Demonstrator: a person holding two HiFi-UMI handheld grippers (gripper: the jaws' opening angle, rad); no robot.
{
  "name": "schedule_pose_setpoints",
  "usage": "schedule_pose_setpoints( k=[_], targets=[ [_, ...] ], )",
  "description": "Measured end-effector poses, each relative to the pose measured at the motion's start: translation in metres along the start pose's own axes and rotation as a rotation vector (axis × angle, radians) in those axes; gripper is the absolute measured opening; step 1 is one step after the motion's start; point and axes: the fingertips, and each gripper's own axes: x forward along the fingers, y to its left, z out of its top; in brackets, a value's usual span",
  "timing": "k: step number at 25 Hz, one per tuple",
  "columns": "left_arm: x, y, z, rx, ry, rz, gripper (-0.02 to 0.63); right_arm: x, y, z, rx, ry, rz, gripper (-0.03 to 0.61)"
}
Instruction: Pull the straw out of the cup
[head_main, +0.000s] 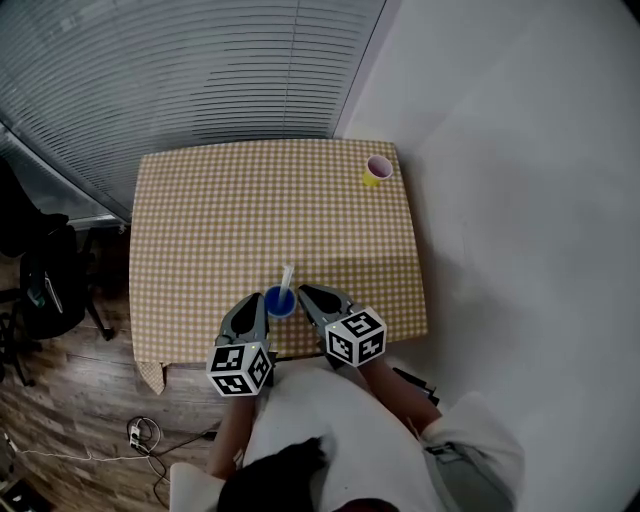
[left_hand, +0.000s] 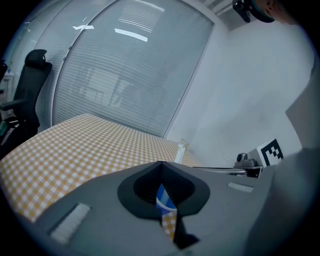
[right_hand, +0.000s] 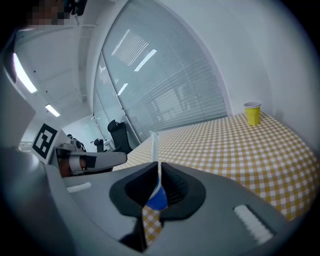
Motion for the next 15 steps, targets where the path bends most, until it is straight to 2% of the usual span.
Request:
schedule_pose_setpoints(
  k=[1, 2, 7, 11, 15],
  targets=[
    [0.000, 0.002, 0.001, 0.000, 0.000, -0.001, 0.012, 0.001, 0.000, 0.002, 0.004, -0.008, 0.002, 0.050],
    [0.000, 0.005, 0.003, -0.002, -0.002, -0.002, 0.012, 0.002, 0.000, 0.004, 0.008, -0.014, -0.001, 0.063],
    [-0.002, 0.020, 0.009, -0.032, -0.018, 0.004, 0.012, 0.008, 0.000, 0.010, 0.009, -0.032, -0.018, 0.060],
    [-0.002, 0.030, 0.014, -0.056, -0.032, 0.010, 0.012, 0.013, 0.005, 0.013, 0.008, -0.035, 0.001, 0.092],
    [0.001, 0.031, 0.015, -0.046, -0.024, -0.005, 0.012, 0.017, 0.010, 0.013, 0.007, -0.029, 0.013, 0.132]
  ],
)
